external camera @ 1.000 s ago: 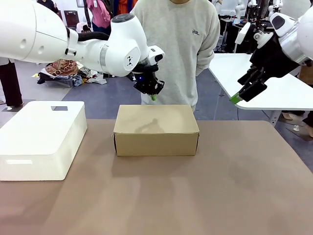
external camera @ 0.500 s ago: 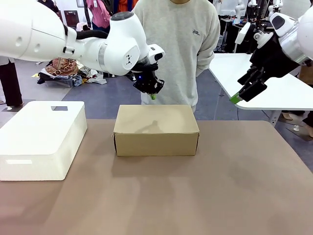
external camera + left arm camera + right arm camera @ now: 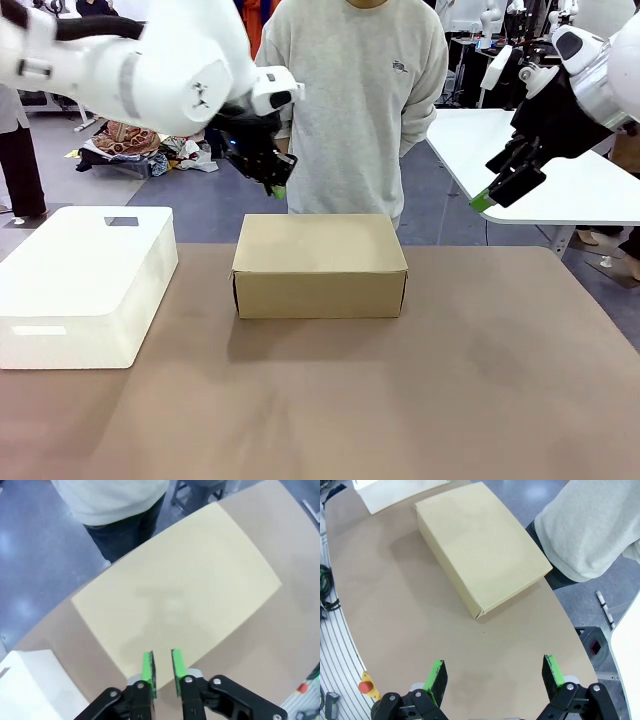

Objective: Pack the shoes into the box.
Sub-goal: Press down on the lid of the Shoes Box.

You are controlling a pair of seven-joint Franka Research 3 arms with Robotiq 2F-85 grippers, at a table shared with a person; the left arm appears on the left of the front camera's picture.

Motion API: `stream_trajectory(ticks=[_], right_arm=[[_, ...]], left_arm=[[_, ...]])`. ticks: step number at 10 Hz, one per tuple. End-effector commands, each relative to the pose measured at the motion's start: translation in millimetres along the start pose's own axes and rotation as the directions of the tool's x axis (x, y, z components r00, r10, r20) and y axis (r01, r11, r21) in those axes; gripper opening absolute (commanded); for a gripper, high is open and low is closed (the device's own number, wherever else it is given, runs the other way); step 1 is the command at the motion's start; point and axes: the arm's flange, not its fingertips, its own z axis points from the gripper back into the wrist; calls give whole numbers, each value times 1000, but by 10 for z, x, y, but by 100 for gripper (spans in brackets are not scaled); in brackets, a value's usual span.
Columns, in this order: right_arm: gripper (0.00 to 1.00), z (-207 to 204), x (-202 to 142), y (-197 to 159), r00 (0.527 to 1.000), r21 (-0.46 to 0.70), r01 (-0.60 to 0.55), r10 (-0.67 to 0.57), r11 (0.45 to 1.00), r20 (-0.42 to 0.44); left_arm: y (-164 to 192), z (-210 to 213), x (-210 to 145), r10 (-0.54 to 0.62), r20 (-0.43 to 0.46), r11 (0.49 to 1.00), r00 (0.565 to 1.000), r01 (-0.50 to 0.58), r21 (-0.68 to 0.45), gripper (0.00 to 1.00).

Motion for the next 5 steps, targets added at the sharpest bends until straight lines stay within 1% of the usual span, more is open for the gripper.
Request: stream_trajectory(ticks=[1, 2, 3, 5], right_arm=[[100, 14, 60, -12, 1000, -10, 18, -18, 1000, -7], [100, 14, 60, -12, 1000, -10, 18, -18, 1000, -7], [100, 14, 60, -12, 1000, -10, 18, -18, 1000, -7], [100, 14, 60, -12, 1000, -10, 18, -18, 1000, -7]], left_arm=[[228, 216, -296, -46, 34, 998, 998, 47, -30, 82], [290, 355, -396, -60, 58, 997, 996, 63, -45, 100], [338, 489, -512, -82, 77, 995, 994, 86, -50, 100], [347, 722, -725, -201, 113, 973, 973, 212, -90, 100]])
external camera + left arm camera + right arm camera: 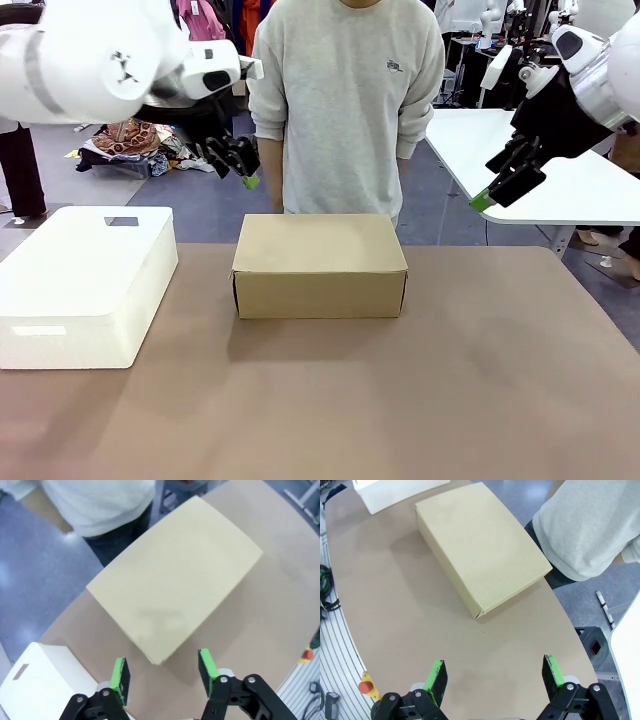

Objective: Pack the shoes into the box.
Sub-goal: Press down on the lid of the Shoes Box.

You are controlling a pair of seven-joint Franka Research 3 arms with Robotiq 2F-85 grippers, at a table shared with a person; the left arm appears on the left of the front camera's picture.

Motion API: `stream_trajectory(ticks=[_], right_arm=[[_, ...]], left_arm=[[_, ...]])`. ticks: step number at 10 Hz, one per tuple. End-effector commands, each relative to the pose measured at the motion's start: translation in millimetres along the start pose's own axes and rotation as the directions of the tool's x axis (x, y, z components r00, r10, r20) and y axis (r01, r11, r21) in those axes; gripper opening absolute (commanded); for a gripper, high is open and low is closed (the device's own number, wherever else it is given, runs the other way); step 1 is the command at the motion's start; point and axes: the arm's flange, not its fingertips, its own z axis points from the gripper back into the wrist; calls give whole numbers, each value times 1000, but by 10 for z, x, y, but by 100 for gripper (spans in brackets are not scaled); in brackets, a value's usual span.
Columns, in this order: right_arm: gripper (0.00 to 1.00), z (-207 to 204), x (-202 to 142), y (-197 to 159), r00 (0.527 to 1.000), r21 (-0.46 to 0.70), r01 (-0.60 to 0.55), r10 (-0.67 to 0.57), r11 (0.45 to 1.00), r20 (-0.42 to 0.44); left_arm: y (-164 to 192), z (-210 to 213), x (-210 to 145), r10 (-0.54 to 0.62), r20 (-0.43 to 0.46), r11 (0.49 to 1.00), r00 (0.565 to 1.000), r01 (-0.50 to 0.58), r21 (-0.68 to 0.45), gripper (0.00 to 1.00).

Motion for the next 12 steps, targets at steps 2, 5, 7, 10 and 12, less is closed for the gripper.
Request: stream_trajectory(ticks=[2, 5, 7, 10, 12], right_arm=[[100, 13, 57, -12, 1000, -10, 18, -18, 1000, -7], [100, 13, 57, -12, 1000, -10, 18, -18, 1000, -7], [100, 13, 57, -12, 1000, -10, 18, -18, 1000, -7], [100, 13, 57, -12, 1000, -10, 18, -18, 1000, -7], [100, 13, 57, -12, 1000, -10, 18, -18, 1000, -7]], left_arm=[[-43, 290, -367, -139, 13, 990, 990, 139, -35, 100], [-89, 397, -498, -157, -1, 988, 988, 157, -9, 100], [-124, 397, -421, -141, 0, 990, 990, 141, -17, 100], [-124, 397, -421, -141, 0, 990, 990, 141, -17, 100], [-124, 397, -421, -141, 0, 990, 990, 141, -17, 100]])
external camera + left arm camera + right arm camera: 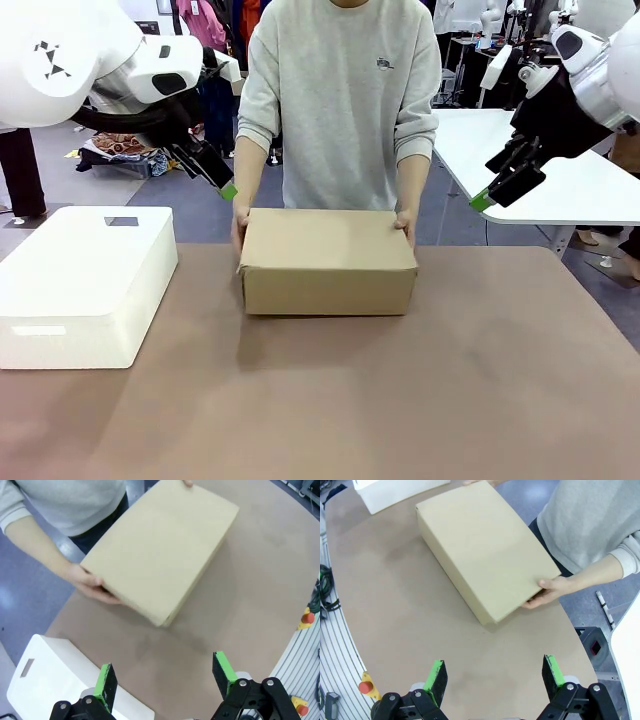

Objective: Pack the shoes into the box.
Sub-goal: Press down on the lid of the Shoes Box.

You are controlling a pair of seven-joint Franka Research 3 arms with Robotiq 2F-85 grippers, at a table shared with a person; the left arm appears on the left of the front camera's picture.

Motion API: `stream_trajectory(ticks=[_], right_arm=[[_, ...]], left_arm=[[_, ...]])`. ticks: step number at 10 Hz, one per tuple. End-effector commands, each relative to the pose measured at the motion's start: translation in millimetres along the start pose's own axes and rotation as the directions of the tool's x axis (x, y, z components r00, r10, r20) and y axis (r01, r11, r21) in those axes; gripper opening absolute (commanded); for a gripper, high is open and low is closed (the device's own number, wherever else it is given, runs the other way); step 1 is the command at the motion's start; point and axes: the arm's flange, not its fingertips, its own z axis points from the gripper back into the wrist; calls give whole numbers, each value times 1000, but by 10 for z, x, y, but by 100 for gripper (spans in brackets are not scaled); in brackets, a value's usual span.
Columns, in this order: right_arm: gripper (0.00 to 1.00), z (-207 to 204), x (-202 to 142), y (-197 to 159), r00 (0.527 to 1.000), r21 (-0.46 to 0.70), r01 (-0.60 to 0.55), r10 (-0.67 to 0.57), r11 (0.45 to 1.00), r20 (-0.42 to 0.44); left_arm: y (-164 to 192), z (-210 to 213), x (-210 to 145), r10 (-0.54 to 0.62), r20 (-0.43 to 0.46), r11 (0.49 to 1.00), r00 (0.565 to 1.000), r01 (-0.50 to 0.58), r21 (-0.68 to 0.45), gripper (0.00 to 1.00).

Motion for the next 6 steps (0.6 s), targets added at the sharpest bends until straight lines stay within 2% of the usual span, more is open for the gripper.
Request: stream_trajectory(ticks=[1, 6], right_arm=[[100, 13, 54, -13, 1000, -10, 18, -18, 1000, -8], [100, 13, 54, -13, 1000, -10, 18, -18, 1000, -8]], left_arm=[[12, 13, 6, 1, -2, 1000, 1000, -1, 5, 100], [12, 13, 6, 1, -2, 1000, 1000, -1, 5, 100]])
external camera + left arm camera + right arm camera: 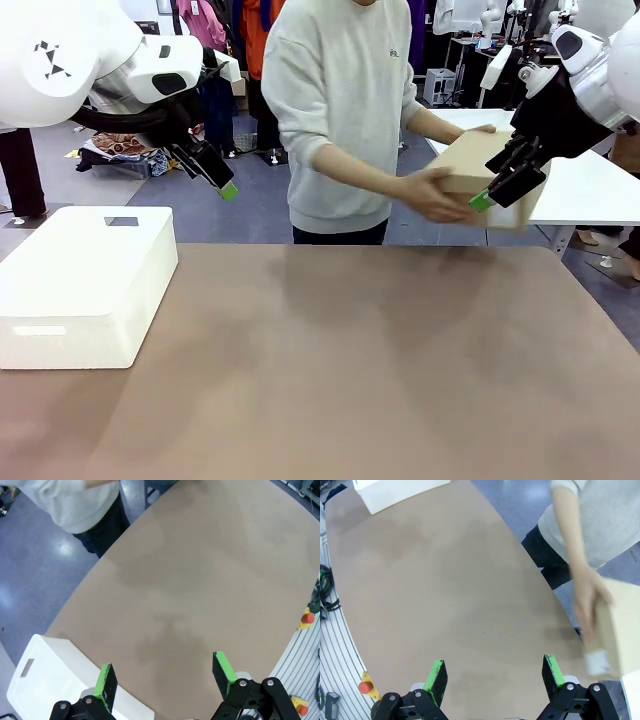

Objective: Pack the shoes into the box.
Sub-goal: Press down on the lid of the Shoes Box.

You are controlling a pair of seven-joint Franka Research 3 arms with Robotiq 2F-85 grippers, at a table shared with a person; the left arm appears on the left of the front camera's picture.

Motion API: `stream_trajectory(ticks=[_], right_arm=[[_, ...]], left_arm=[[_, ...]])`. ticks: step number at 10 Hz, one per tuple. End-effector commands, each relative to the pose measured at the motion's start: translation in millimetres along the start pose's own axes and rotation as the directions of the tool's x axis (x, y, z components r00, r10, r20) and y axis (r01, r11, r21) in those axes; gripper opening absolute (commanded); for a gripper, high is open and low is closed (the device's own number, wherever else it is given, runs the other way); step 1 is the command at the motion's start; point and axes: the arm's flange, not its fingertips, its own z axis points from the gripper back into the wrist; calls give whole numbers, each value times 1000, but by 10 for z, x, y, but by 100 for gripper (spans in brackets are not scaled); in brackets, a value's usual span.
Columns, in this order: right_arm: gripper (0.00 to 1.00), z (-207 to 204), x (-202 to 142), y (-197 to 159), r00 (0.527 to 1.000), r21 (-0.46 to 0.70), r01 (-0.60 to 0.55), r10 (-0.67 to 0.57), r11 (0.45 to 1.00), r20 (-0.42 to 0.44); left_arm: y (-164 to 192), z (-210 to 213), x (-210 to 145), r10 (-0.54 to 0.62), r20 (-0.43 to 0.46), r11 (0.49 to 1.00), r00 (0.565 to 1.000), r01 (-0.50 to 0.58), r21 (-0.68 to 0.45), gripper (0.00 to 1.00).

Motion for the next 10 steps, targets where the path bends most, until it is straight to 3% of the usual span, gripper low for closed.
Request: stream_trajectory(ticks=[1, 10], right_arm=[[100, 13, 54, -13, 1000, -10, 18, -18, 1000, -8], [100, 13, 54, -13, 1000, -10, 18, -18, 1000, -8]], left_arm=[[12, 13, 6, 1, -2, 1000, 1000, -1, 5, 100], [12, 13, 6, 1, -2, 1000, 1000, -1, 5, 100]])
